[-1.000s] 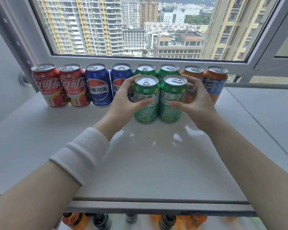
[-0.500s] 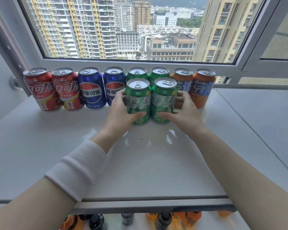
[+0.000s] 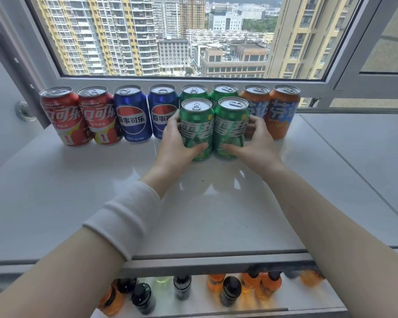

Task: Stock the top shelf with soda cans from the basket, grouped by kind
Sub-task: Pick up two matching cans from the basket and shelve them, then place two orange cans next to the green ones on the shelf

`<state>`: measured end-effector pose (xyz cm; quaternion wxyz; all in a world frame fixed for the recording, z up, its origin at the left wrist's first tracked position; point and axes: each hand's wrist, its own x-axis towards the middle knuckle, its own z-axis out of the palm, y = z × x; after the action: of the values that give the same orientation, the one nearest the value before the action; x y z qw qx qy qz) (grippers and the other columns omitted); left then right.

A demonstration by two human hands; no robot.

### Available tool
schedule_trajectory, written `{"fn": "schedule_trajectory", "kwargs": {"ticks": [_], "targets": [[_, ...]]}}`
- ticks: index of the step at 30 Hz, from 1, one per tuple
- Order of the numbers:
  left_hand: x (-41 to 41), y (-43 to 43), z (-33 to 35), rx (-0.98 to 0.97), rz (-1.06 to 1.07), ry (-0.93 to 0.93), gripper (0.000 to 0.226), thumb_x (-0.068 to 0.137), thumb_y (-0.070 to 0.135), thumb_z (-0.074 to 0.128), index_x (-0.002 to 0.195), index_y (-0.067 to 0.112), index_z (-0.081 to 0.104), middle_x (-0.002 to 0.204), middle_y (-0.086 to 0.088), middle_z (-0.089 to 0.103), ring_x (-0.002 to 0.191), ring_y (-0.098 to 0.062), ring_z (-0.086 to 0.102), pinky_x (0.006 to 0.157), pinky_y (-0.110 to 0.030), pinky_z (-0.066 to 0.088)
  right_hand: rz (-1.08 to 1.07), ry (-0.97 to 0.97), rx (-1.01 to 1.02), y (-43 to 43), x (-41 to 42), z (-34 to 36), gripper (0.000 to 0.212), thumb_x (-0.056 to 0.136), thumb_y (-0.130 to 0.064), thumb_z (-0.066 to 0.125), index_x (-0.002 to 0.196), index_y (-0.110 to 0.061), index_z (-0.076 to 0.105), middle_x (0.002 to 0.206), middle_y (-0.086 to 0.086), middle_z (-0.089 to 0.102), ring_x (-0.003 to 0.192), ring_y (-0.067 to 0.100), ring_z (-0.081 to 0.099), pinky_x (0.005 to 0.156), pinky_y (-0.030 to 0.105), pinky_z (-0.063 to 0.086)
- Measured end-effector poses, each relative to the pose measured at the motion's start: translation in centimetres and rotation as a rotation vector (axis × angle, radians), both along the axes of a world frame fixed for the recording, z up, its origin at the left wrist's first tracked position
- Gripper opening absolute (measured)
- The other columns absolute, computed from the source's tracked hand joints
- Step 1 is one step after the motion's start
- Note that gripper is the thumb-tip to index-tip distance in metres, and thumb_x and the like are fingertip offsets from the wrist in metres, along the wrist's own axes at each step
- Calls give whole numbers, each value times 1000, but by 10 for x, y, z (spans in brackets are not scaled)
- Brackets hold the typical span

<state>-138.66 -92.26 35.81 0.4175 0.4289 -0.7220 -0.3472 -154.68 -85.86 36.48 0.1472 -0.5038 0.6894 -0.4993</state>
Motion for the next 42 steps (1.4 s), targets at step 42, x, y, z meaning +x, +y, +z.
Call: {"fn": "schedule_trajectory", "kwargs": {"ticks": [42], "targets": [[103, 409, -211, -20, -100, -770, 55, 90, 23, 53, 139, 10, 34, 148, -9, 34, 139, -26, 26, 114, -48, 17, 157, 556, 589, 436, 79, -224, 69, 86, -33, 61, 141, -4, 31, 145, 14, 36, 140, 30, 21, 118, 41, 14]]}}
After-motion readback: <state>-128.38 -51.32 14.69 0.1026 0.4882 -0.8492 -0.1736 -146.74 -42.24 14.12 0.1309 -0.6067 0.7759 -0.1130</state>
